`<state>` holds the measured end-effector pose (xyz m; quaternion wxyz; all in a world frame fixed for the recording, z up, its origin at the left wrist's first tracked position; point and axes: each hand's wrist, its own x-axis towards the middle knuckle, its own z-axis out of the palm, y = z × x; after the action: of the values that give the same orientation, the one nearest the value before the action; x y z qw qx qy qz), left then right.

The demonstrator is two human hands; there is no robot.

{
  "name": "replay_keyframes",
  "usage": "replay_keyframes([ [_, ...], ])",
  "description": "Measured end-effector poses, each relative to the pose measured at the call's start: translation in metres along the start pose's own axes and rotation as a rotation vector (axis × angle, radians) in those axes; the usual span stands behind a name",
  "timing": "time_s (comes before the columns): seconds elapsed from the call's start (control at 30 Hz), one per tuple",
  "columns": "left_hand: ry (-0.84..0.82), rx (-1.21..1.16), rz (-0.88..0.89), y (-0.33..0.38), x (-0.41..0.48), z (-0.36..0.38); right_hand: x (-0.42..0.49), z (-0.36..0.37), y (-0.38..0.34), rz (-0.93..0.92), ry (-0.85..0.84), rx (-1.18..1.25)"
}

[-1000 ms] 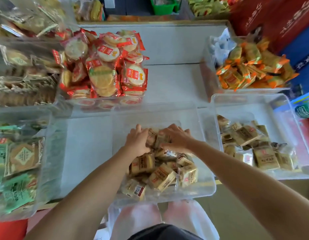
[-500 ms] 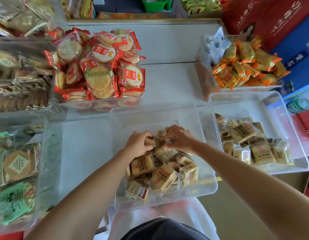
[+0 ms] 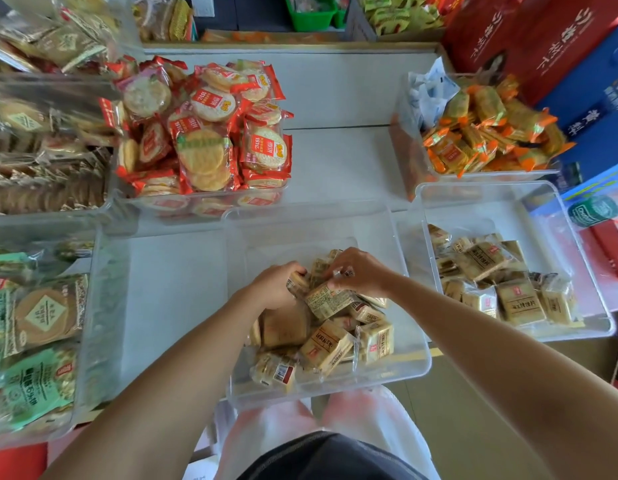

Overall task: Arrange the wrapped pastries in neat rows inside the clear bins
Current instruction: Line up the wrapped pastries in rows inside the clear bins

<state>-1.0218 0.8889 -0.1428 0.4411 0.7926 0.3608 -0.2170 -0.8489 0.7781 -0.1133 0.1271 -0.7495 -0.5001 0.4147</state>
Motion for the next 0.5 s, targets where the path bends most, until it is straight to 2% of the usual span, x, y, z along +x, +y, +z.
replay_keyframes([
  [0.1, -0.044, 0.02, -0.014, 0.0, -0.006, -0.004, -0.002, 0.004, 0.0, 0.015, 0.052, 0.063],
  [0.3, 0.183, -0.006, 0.033, -0.001, -0.015, -0.008, -0.007, -0.001, 0.001, 0.009, 0.094, 0.124],
  [0.5, 0.41, -0.146, 0.08, 0.006, -0.027, -0.028, -0.011, -0.021, -0.006, -0.025, 0.2, 0.222],
])
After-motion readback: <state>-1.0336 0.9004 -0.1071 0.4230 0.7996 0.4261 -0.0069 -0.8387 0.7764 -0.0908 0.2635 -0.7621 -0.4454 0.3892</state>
